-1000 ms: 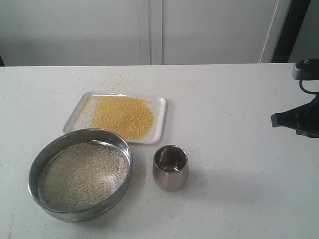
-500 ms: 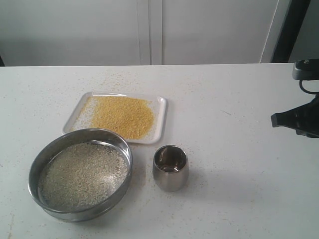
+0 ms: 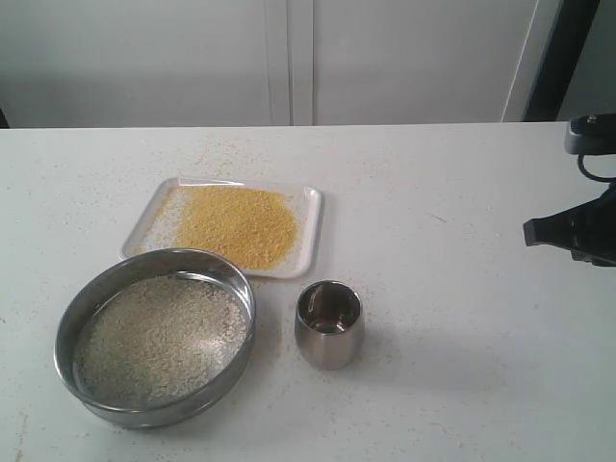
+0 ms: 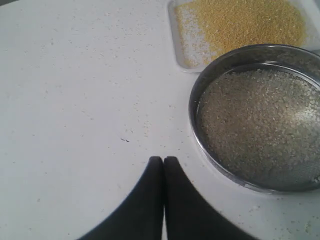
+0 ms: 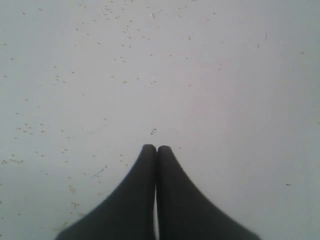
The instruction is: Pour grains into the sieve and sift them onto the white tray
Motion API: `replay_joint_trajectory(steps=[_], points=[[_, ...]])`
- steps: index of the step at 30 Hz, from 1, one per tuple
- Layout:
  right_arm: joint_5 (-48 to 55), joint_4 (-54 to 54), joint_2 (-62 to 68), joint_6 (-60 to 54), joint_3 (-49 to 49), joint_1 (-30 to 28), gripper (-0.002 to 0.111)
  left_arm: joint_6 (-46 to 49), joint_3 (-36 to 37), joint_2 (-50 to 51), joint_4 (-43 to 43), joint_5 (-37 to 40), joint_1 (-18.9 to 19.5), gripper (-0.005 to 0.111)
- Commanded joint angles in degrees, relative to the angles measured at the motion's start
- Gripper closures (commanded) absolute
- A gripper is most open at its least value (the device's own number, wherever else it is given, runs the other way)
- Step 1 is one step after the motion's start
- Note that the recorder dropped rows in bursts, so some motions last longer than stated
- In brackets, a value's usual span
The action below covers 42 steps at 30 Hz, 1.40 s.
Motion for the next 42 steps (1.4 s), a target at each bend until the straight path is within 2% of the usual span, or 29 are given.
replay_joint_trajectory(steps=[1, 5, 11, 20, 24, 28, 42], points=[[-0.2, -0.3, -0.2, 0.3, -0.3, -0.3, 0.108, 0.4, 2.2, -6.1, 1.7, -0.4, 2.2, 0.107], [-0.2, -0.3, -0.2, 0.3, -0.3, -0.3, 0.108, 0.2, 7.4, -13.3, 1.7, -3.1, 6.3, 0.107], [-0.2, -0.3, -0.2, 0.3, -0.3, -0.3, 0.108, 0.1, 15.4, -21.2, -0.8, -9.2, 6.8, 0.107], [-0.2, -0.3, -0.2, 0.3, -0.3, -0.3, 0.108, -0.1, 22.2, -26.9, -3.6, -9.4, 7.8, 0.107], [-0.2, -0.3, -0.2, 0.3, -0.3, -0.3, 0.108, 0.0, 24.8, -29.8, -5.5, -9.6, 9.6, 0.107], [-0.2, -0.3, -0.2, 0.3, -0.3, -0.3, 0.108, 0.0, 27.5, -30.2, -6.2, -9.9, 10.9, 0.107], [-0.2, -0.3, -0.2, 0.3, -0.3, -0.3, 0.108, 0.0, 32.3, -30.2, -7.3, -14.4, 11.3, 0.107]])
